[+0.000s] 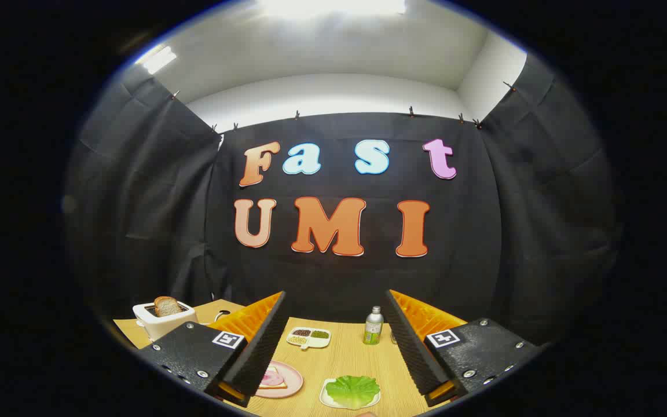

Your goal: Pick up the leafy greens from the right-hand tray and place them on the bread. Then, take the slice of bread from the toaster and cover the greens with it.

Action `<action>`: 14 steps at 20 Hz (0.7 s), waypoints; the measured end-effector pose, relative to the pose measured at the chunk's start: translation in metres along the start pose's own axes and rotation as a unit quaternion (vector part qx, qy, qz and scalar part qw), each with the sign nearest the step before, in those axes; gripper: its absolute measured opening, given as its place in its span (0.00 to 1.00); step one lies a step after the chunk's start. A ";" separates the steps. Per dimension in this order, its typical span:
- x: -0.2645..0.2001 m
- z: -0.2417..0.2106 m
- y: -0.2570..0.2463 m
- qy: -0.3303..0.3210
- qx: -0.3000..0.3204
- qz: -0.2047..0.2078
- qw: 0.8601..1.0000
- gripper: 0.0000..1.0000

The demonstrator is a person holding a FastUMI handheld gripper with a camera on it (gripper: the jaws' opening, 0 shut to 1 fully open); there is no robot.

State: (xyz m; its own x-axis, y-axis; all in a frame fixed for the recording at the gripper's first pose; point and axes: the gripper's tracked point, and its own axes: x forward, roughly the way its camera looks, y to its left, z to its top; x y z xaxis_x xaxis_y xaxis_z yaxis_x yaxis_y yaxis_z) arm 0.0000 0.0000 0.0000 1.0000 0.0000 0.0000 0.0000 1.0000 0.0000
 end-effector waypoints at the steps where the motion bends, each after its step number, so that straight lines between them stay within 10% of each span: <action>1: -0.002 0.000 0.003 0.001 0.000 0.002 1.000 0.99; 14: -0.006 -0.001 0.009 0.017 0.030 0.018 0.999 0.99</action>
State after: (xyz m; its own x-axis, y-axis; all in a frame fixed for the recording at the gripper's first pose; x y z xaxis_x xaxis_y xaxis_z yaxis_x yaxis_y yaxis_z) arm -0.0065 0.0086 -0.0015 0.9987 0.0372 -0.0336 -0.0351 0.9975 0.0609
